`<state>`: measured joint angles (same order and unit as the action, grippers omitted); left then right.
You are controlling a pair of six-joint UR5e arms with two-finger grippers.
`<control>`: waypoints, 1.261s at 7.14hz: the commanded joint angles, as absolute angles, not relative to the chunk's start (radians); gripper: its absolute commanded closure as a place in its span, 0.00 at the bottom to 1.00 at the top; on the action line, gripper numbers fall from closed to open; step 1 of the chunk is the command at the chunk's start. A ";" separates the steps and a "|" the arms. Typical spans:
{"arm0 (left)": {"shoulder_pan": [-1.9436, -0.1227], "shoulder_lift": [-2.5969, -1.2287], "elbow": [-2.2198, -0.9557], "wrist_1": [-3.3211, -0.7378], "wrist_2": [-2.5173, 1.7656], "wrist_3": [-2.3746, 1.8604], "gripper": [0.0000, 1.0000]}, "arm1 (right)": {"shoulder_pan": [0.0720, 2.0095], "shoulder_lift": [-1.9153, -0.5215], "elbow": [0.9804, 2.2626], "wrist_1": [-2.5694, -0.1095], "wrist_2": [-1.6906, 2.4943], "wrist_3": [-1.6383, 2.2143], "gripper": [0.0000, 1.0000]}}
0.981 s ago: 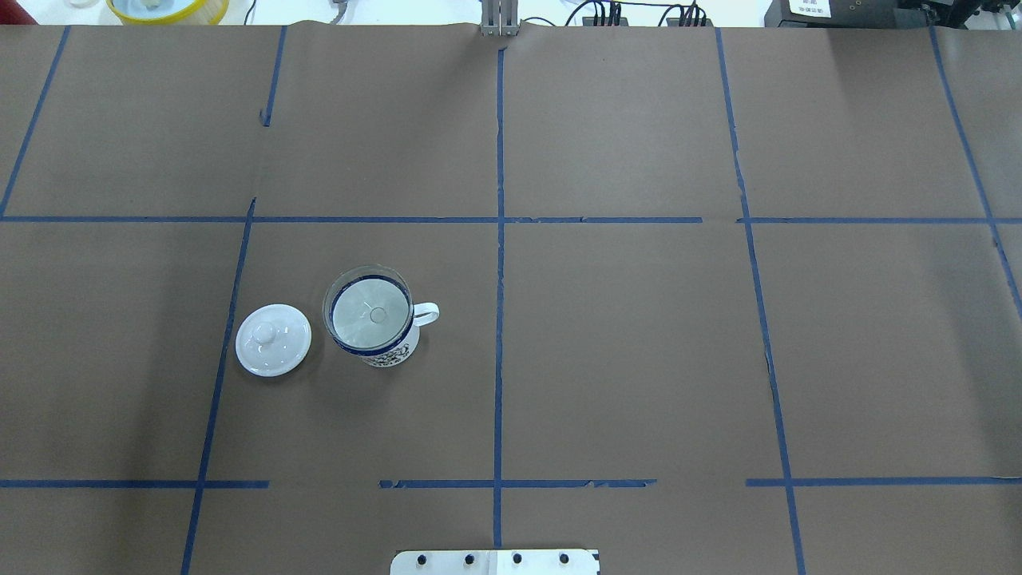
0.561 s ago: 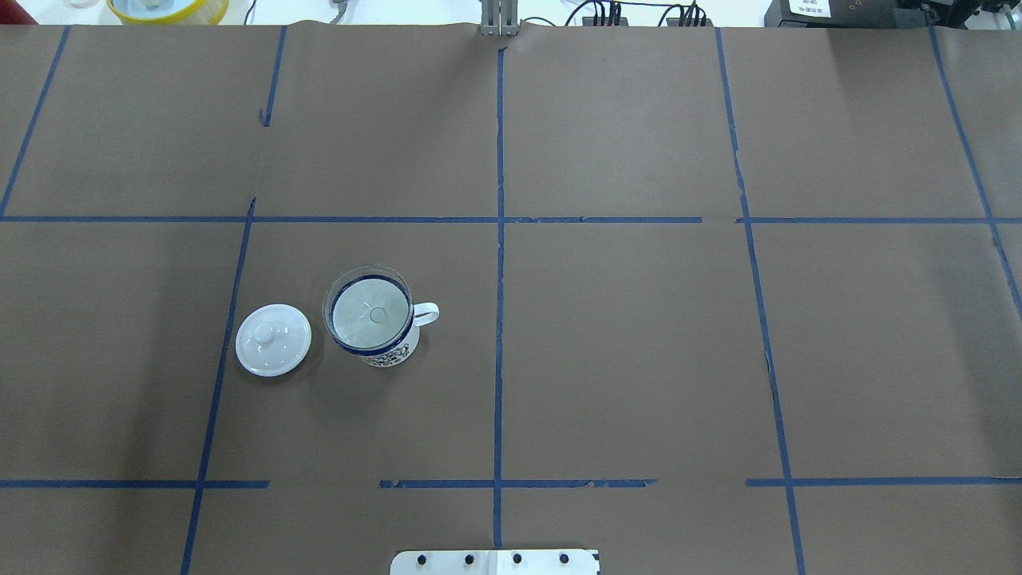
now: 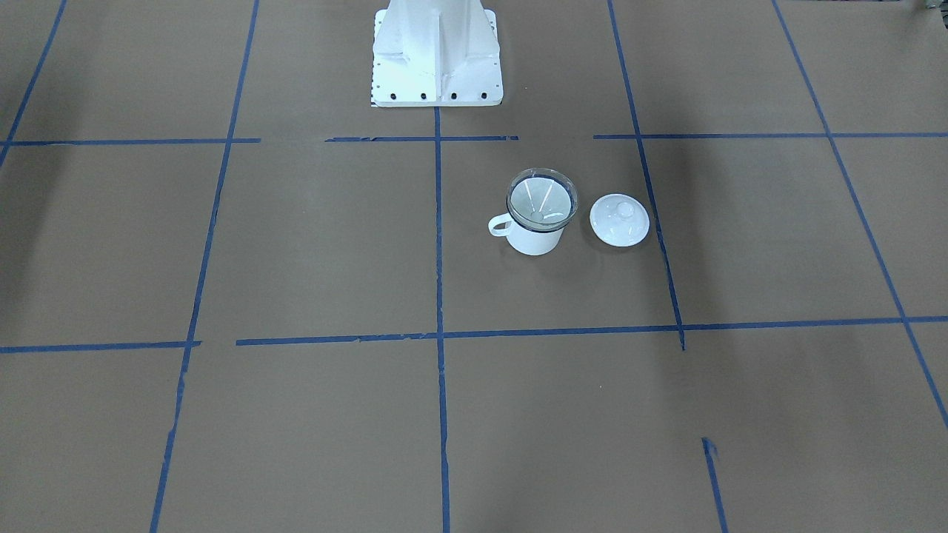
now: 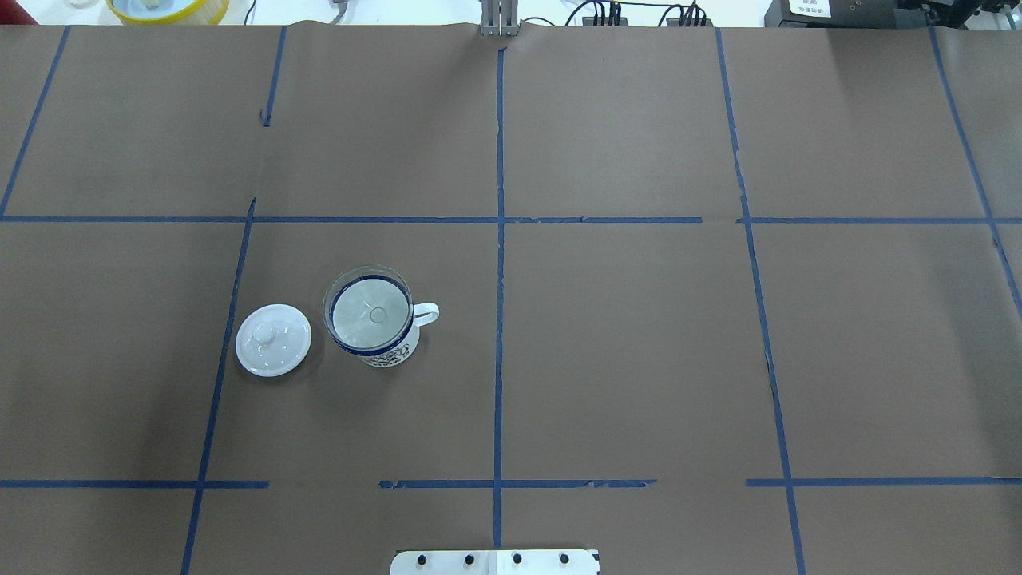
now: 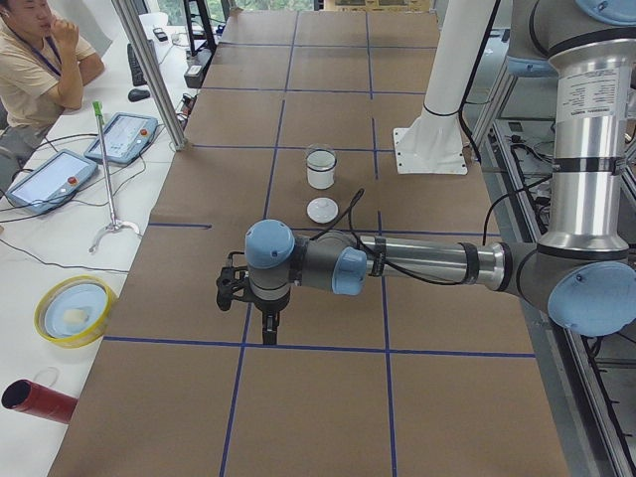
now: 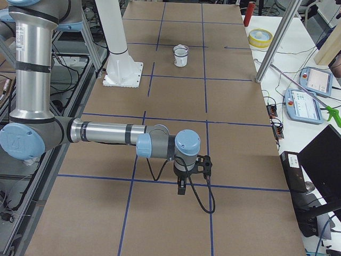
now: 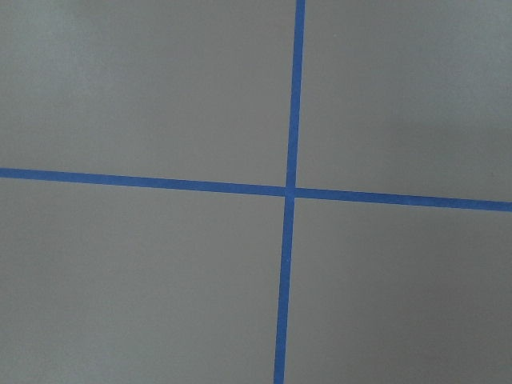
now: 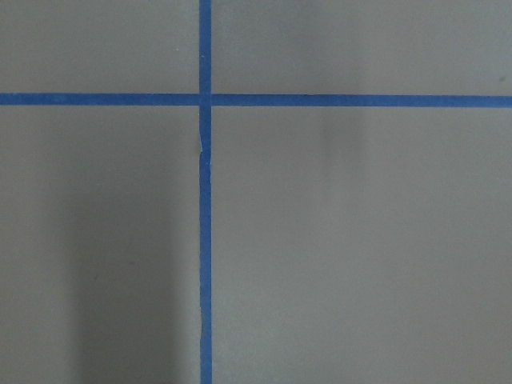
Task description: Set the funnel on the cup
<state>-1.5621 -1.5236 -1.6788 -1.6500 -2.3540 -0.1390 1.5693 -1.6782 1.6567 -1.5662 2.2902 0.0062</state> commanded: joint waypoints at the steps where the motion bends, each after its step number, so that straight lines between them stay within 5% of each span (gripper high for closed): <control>1: -1.569 -1.523 -1.687 -1.563 -2.359 -0.084 0.00 | 1.569 -1.678 1.657 -1.566 2.290 0.006 0.00; 9: -1.631 -1.540 -1.675 -1.572 -2.370 -0.080 0.00 | 1.569 -1.678 1.657 -1.566 2.290 0.006 0.00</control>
<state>-1.6312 -1.5398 -1.6781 -1.5702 -2.3698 -0.0798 1.5693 -1.6782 1.6567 -1.5662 2.2902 0.0061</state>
